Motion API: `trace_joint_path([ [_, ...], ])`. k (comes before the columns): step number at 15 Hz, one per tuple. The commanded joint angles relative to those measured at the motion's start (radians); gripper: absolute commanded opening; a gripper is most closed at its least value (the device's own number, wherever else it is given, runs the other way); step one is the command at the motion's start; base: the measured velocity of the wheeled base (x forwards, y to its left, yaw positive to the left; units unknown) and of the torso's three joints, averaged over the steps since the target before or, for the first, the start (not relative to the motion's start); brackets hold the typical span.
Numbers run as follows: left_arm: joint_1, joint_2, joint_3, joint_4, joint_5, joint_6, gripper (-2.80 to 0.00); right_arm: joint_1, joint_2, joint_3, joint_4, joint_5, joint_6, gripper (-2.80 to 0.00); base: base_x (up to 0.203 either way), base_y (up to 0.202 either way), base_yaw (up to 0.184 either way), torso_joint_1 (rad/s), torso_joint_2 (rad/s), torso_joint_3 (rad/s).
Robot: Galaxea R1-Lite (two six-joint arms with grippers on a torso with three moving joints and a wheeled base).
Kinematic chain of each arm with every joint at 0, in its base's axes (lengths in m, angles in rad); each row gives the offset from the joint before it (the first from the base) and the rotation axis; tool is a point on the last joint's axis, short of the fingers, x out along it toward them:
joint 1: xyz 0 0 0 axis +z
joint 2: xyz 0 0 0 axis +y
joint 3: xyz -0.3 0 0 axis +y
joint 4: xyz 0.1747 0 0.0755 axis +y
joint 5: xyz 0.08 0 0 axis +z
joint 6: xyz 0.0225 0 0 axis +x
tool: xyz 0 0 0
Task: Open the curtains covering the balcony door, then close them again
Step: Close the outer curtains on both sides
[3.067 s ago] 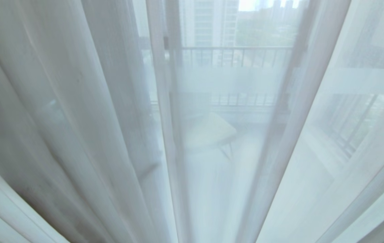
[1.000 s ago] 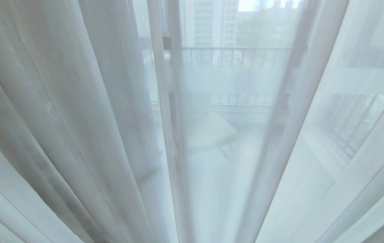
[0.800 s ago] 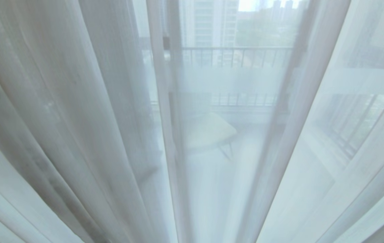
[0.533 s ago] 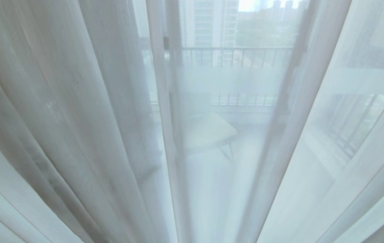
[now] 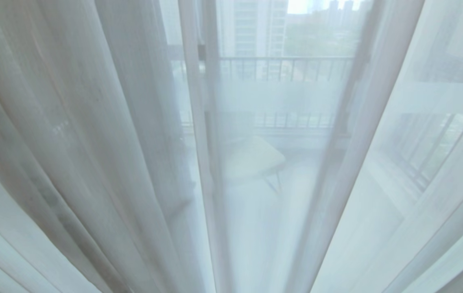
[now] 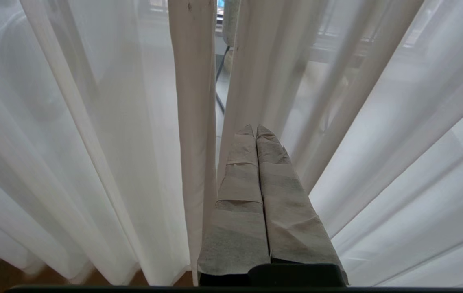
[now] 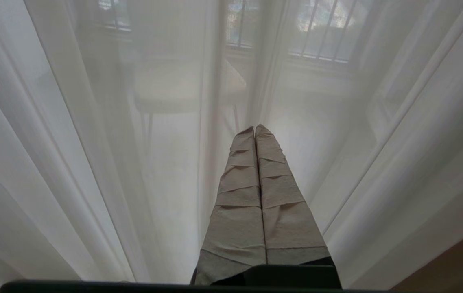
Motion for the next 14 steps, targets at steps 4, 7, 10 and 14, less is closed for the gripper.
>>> trace_joint_path([
  [4,0.113,-0.121,0.137,-0.057,-0.087,0.0,-2.8,0.0,0.0,0.0,0.0,0.0,-0.001,-2.8,0.0,0.0,0.0,0.0,0.0,0.0],
  [7,0.098,-0.277,0.223,-0.076,-0.086,0.019,-2.8,0.0,0.0,0.0,0.0,0.0,0.001,-2.8,0.0,0.0,0.0,0.0,0.0,0.0],
  [10,0.094,-0.28,0.243,-0.083,-0.078,0.039,-2.8,0.0,0.0,0.0,0.0,0.0,0.001,-2.8,0.0,0.0,0.0,0.0,0.0,0.0],
  [14,0.093,-0.28,0.243,-0.084,-0.077,0.038,-2.8,0.0,0.0,0.0,0.0,0.0,0.001,-2.8,0.0,0.0,0.0,0.0,0.0,0.0],
])
